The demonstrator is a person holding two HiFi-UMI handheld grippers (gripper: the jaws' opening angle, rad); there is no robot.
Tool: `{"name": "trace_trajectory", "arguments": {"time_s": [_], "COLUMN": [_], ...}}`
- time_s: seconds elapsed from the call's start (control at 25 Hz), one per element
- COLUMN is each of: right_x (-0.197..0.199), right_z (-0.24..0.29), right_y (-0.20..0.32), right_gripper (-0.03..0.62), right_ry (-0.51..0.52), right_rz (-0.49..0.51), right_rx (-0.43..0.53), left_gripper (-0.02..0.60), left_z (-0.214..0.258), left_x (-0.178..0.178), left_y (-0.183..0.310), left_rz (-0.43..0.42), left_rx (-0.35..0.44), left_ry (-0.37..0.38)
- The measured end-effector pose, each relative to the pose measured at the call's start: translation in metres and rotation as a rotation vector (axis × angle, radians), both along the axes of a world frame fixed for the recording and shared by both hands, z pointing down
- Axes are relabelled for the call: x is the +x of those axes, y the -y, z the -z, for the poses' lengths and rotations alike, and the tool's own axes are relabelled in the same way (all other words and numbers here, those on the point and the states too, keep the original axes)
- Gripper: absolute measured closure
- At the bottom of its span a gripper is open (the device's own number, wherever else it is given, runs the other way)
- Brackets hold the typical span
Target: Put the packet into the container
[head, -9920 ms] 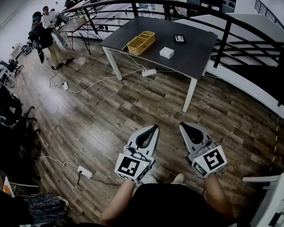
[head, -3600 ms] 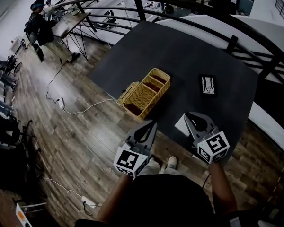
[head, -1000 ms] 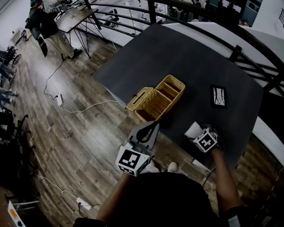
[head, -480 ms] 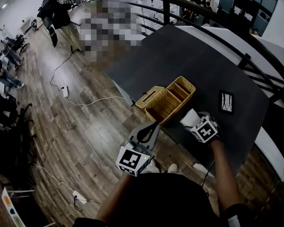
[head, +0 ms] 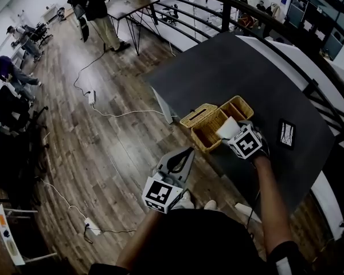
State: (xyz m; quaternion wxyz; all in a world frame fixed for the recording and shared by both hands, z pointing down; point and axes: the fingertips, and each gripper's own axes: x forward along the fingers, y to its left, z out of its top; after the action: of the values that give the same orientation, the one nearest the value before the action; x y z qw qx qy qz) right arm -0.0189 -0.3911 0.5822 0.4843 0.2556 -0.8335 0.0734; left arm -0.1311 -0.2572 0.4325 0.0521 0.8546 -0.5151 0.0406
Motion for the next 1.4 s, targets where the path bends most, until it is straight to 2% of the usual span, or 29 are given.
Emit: {"name": "trace_trajectory", "arguments": {"time_s": [0.28, 0.56, 1.08, 1.2, 1.4], "right_x": [-0.046, -0.073, -0.069, -0.079, -0.080], "right_z": [0.005, -0.014, -0.062, -0.079, -0.090], "right_y": [0.009, 0.012, 0.014, 0.019, 0.017], "right_gripper": [0.200, 0.200, 0.200, 0.200, 0.198], "right_ry": [-0.028, -0.037, -0.108, -0.051, -0.065], "right_rz": [0.038, -0.002, -0.132, -0.118, -0.108], "right_rx": [0.005, -0.040, -0.090, -0.084, -0.103], "left_gripper": [0.575, 0.575, 0.575, 0.575, 0.575], "left_z": [0.002, -0.001, -0.004, -0.005, -0.001], "left_x": [-0.033, -0.059, -0.078, -0.079, -0.082], "left_y": [-0.014, -0.027, -0.036, -0.037, -0.040], "left_rz": [0.080, 0.158, 0.222, 0.229, 0.238], "left_rx": [-0.005, -0.013, -0.030, -0.030, -0.032], "left_ry": [0.015, 0.024, 0.037, 0.037, 0.045]}}
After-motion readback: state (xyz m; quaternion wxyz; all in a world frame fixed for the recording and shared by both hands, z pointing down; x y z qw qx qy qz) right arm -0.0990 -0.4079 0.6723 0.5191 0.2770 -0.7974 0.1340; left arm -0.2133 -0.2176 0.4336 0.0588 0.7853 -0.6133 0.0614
